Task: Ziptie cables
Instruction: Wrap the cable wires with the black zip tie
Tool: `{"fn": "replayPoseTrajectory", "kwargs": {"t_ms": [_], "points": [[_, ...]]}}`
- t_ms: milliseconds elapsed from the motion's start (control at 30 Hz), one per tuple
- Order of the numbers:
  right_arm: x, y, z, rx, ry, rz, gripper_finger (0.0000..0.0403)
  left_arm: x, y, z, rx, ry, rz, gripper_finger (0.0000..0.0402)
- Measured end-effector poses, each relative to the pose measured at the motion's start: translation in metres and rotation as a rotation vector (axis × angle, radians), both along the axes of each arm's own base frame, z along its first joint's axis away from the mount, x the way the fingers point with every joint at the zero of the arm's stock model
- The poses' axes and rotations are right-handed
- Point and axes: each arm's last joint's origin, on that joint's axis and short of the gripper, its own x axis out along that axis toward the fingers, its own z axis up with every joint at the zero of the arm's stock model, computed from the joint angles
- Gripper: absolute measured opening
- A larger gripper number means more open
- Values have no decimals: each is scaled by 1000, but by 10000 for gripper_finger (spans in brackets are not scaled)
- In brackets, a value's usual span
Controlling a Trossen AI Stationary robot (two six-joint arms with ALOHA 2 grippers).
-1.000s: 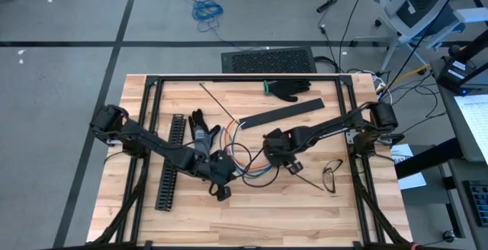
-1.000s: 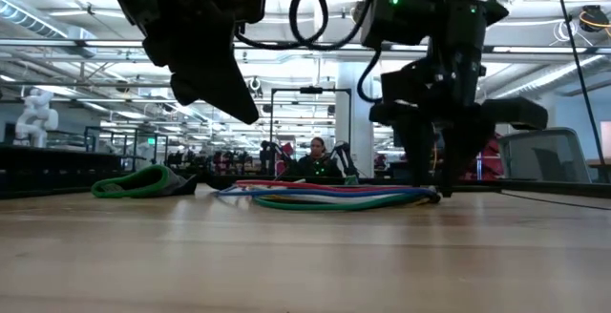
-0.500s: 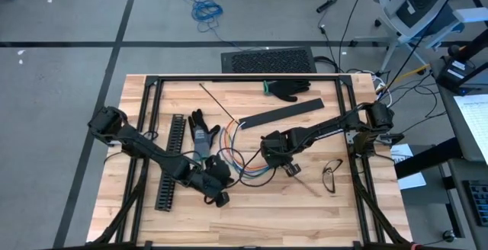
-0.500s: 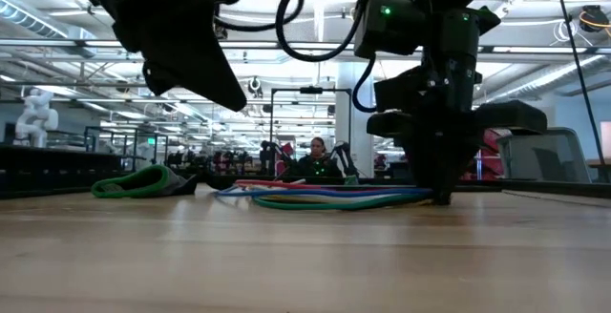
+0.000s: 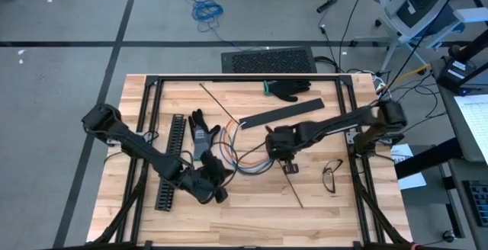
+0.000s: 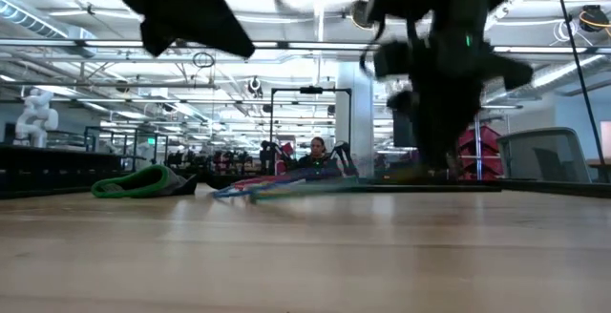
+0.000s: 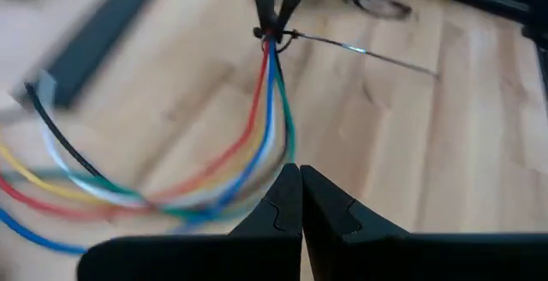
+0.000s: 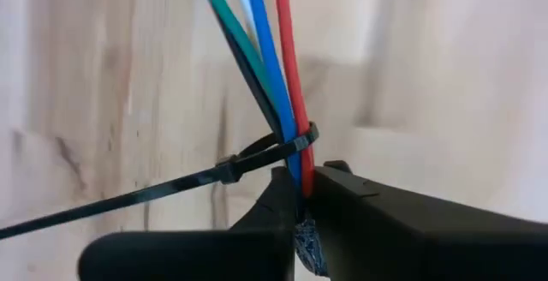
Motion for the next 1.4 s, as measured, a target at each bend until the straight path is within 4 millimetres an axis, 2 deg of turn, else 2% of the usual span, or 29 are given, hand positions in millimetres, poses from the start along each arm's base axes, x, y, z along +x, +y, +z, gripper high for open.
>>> {"fn": "replayPoseTrajectory", "kwargs": {"t_ms": [100,167,233,333,400,467,500,567,600,633,667,700,767,833,867,900,933,1000,1067,1100,1133,1200,1233,1267,1300,1367,1400], "points": [[-4,2,30,-33,-29,-46,11,0,11,11,90,-26,18,5],[-1,7,58,-62,-120,-68,11,2,21,17,143,-32,34,5],[1,16,85,-83,-170,-6,10,3,31,24,184,-35,46,4],[-4,28,105,-237,-83,78,6,3,48,35,228,-45,65,4],[2,31,120,-166,-156,37,6,2,58,41,255,-47,74,4],[-1,35,133,-144,-168,92,3,1,67,48,273,-57,90,4],[-5,38,135,-214,-116,130,1,0,71,52,280,-62,95,4],[-8,42,137,-289,-87,60,0,-2,78,58,289,-77,105,4],[-5,42,139,-212,-117,29,1,-2,82,62,294,-90,111,4],[-4,43,142,-132,-136,49,2,-1,85,65,298,-106,116,4],[-7,46,144,-123,-122,109,2,-2,87,68,302,-121,118,4],[-14,49,143,-197,-66,159,2,-2,89,71,305,-135,120,4],[-23,50,140,-330,9,96,2,-2,93,75,313,-157,118,4],[-17,49,142,-163,-46,24,2,-1,98,79,316,-178,125,4],[-17,52,145,-111,-67,70,2,0,99,80,314,-187,130,4],[-21,57,148,-145,-48,147,2,0,100,80,312,-192,135,4],[-27,59,149,-261,3,192,2,0,102,81,313,-196,141,4],[-36,55,155,-465,41,76,2,2,107,83,318,-213,159,4],[-31,41,172,-319,-93,-72,2,3,110,86,323,-236,170,4],[-31,40,181,-245,-164,-58,2,3,110,87,320,-245,172,4],[-33,44,185,-249,-178,17,2,4,110,87,316,-251,174,4],[-45,53,187,-386,-49,209,2,5,114,90,319,-276,193,4],[-50,53,187,-501,25,216,2,6,117,92,325,-289,202,4],[-49,47,189,-573,11,142,2,6,119,93,327,-303,208,4],[-46,36,198,-574,-83,25,2,6,119,94,327,-312,211,4],[-42,29,215,-356,-281,-56,1,7,119,95,321,-325,215,4],[-39,33,220,-262,-346,0,1,7,120,96,317,-335,220,4]]}}
